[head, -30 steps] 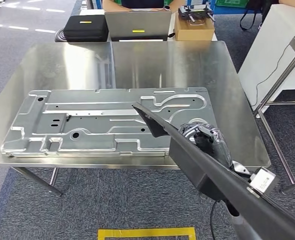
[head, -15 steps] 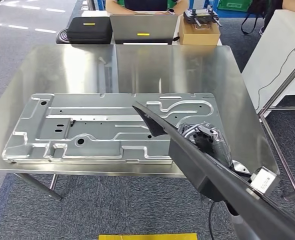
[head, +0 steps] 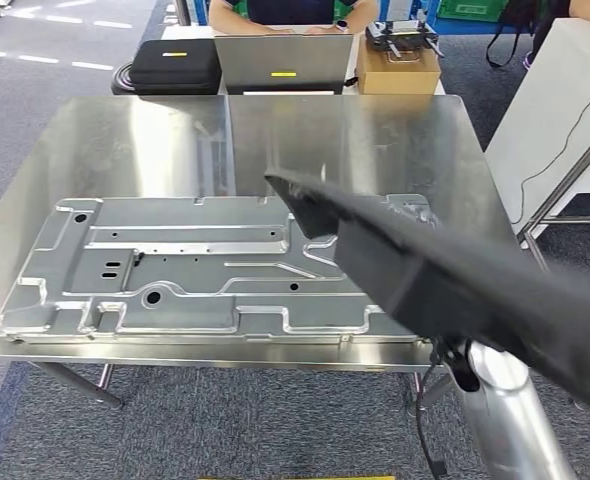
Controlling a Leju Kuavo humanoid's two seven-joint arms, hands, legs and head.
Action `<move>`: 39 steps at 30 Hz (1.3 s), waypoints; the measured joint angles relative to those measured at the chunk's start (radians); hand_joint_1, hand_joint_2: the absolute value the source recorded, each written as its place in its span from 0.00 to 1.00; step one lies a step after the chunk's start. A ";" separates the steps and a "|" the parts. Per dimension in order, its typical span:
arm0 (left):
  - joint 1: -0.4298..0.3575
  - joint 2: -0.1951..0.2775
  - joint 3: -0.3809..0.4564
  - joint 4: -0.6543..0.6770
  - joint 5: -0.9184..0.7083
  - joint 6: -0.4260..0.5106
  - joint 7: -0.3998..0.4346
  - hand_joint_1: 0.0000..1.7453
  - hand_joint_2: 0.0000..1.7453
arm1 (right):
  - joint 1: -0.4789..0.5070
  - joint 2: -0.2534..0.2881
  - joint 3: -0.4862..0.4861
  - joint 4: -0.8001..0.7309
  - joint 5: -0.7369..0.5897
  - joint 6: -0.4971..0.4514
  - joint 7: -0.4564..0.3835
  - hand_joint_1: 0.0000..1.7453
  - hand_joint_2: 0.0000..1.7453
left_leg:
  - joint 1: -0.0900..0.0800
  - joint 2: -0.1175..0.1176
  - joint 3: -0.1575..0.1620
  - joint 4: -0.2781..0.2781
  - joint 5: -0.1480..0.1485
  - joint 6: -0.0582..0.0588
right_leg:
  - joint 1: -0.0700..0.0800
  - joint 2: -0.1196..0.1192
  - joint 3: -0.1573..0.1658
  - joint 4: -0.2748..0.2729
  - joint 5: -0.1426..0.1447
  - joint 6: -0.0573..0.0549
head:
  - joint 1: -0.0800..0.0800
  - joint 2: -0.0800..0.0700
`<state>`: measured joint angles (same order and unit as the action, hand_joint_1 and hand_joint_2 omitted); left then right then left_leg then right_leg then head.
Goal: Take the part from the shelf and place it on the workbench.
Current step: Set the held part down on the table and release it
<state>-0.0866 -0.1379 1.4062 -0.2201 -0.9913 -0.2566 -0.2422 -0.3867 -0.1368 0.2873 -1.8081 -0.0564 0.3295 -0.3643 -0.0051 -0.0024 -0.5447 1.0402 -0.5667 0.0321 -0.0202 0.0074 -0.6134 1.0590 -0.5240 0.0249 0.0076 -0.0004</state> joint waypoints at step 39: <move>-0.011 0.001 -0.074 0.000 -0.072 -0.004 0.010 0.00 1.00 | -0.406 0.013 0.117 0.645 1.273 -0.460 0.383 1.00 1.00 | -0.005 -0.001 0.006 -0.011 0.003 -0.015 | -0.003 -0.003 0.002 0.000 -0.004 -0.007 | 0.000 0.000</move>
<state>-0.0976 -0.1373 1.3326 -0.2201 -1.0634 -0.2611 -0.2322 -0.7925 -0.1238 0.4046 -1.1627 1.2168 -0.1303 0.0189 -0.0106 -0.0033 -0.5386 1.0292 -0.5634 0.0172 -0.0236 0.0049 -0.6110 1.0585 -0.5278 0.0183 0.0076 -0.0004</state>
